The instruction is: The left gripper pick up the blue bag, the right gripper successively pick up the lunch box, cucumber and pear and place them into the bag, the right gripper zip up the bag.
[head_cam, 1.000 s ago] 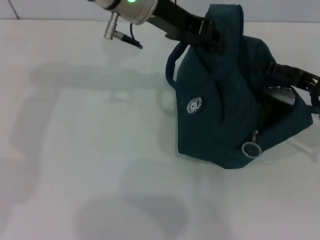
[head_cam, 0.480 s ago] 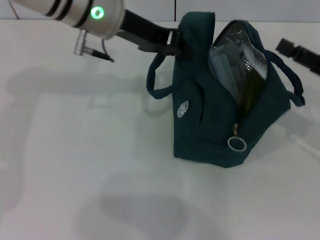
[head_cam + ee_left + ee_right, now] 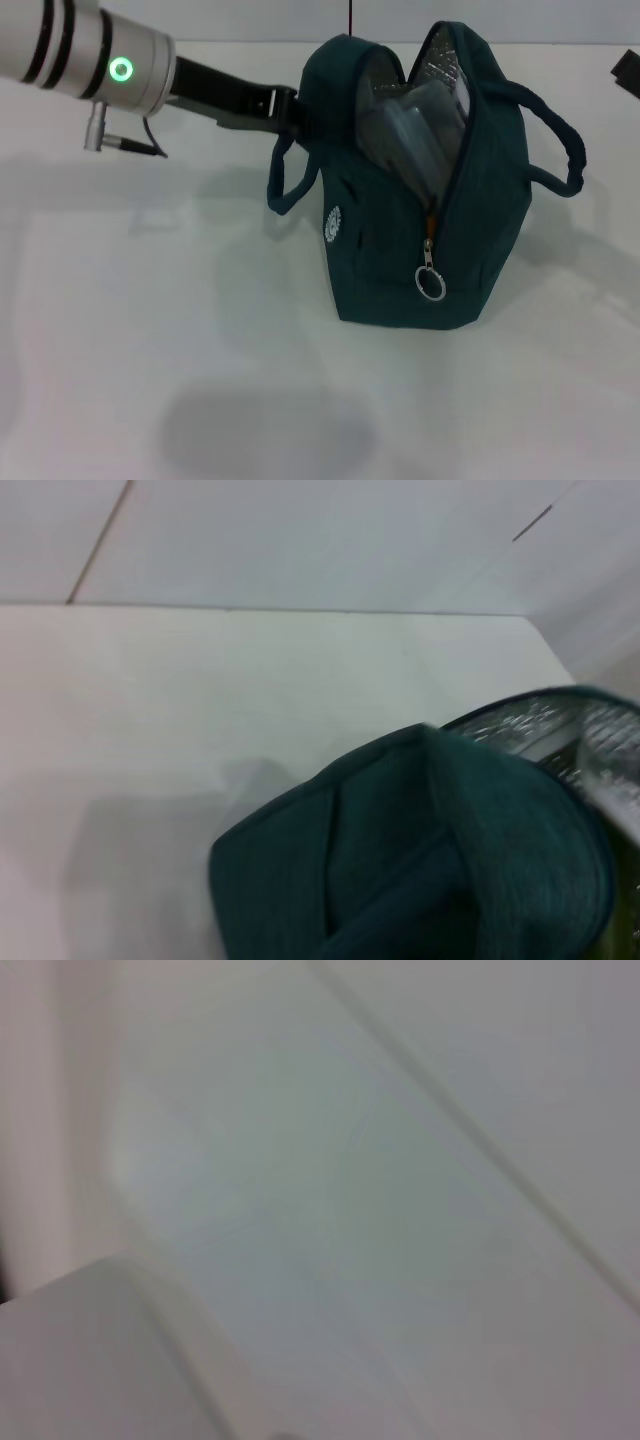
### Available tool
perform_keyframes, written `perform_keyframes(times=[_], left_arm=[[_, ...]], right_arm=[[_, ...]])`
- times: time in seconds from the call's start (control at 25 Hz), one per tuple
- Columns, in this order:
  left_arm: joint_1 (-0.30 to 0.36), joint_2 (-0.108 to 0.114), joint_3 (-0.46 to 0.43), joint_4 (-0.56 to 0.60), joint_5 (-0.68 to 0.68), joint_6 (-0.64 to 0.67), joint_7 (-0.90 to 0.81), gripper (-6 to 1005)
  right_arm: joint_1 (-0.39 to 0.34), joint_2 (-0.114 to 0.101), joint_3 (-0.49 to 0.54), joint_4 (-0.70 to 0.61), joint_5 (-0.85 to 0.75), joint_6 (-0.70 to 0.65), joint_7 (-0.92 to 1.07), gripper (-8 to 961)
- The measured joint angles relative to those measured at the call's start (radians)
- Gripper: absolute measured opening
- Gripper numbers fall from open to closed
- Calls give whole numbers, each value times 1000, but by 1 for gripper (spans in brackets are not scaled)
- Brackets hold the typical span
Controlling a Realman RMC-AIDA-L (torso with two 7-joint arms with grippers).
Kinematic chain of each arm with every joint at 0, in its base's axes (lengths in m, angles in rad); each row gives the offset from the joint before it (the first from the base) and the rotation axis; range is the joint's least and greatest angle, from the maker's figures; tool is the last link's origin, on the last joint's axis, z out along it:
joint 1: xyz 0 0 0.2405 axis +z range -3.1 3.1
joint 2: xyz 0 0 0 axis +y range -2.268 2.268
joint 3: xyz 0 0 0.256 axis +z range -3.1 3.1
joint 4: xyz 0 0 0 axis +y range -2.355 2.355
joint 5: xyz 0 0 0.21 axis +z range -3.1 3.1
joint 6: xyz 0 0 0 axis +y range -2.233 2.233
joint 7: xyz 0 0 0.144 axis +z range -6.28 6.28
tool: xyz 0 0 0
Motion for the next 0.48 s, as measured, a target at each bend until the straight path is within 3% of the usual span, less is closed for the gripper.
perform_keyframes(times=[0.24, 0.48], left_arm=[[57, 0, -2, 0, -45, 7, 36, 39], [84, 1, -37, -2, -64, 12, 59, 40]], right_arm=[[7, -2, -14, 0, -121, -220, -190, 709], [21, 3, -13, -13, -359, -245, -281, 699]])
